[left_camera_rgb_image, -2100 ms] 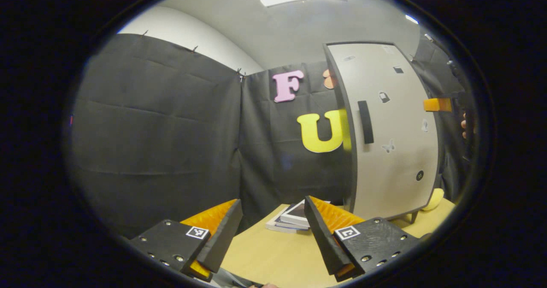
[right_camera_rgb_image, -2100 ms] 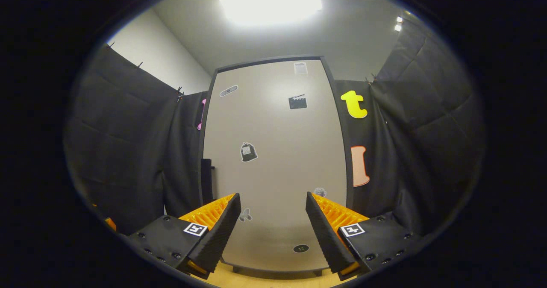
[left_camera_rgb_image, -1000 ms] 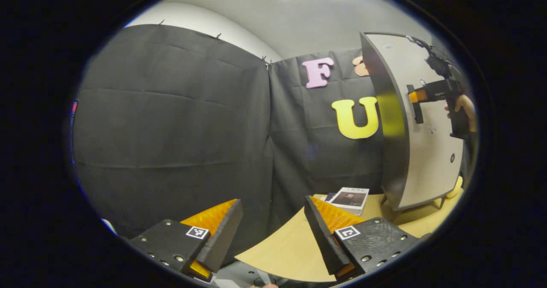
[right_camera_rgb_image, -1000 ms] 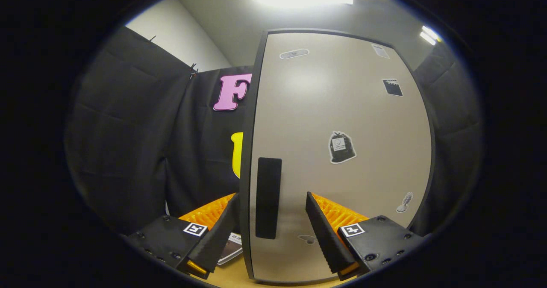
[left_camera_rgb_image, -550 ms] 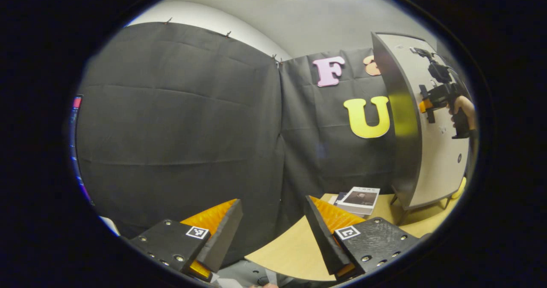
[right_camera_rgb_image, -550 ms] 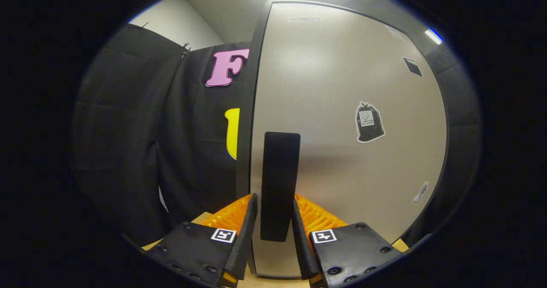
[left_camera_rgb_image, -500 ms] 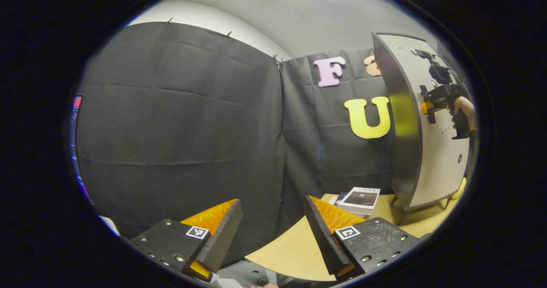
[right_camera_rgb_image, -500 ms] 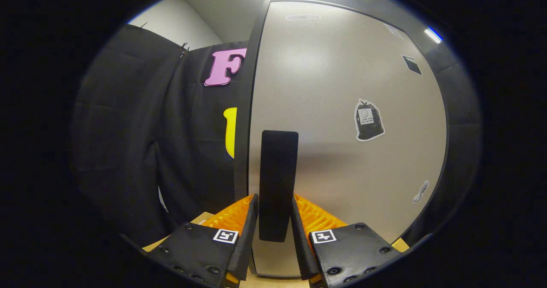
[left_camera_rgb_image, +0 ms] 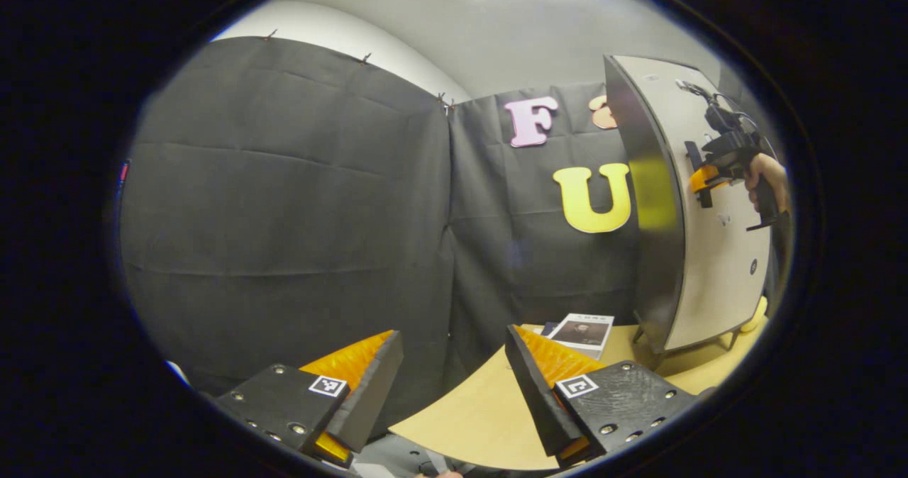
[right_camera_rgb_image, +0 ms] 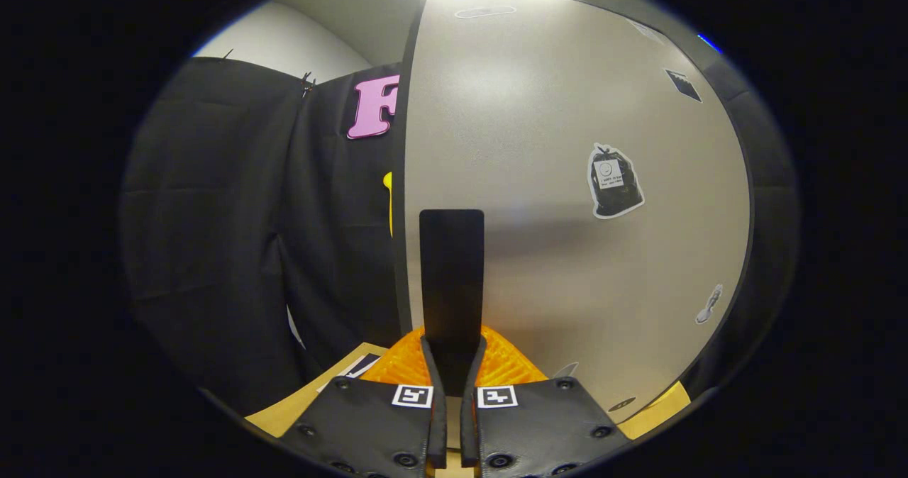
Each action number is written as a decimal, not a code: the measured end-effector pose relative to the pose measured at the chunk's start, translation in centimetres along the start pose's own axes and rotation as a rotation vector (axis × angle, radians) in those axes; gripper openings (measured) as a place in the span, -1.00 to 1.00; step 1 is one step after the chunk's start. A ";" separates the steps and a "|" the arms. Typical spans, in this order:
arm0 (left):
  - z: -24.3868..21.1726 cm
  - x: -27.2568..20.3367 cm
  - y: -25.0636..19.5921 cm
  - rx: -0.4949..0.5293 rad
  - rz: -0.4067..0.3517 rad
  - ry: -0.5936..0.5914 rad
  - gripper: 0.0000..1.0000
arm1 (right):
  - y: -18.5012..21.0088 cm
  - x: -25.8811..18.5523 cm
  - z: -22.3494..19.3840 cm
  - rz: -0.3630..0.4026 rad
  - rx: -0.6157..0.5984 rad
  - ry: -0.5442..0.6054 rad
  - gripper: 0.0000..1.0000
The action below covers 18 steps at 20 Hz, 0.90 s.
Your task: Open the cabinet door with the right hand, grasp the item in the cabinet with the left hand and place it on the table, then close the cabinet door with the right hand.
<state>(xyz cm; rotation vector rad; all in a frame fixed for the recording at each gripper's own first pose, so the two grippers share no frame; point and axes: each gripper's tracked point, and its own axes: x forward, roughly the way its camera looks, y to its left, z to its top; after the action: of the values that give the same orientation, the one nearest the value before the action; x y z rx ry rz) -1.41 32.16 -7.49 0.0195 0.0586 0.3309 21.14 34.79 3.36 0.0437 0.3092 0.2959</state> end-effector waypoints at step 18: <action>4.9 -3.2 -16.6 0.029 -0.244 -0.092 0.79 | -1.1 -9.9 -0.9 0.315 0.003 0.037 -0.82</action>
<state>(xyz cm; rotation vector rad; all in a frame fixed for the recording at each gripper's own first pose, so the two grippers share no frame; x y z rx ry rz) 1.25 15.36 -2.93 0.0555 -0.0259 0.0847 12.17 30.87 5.33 0.0903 0.3391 0.6092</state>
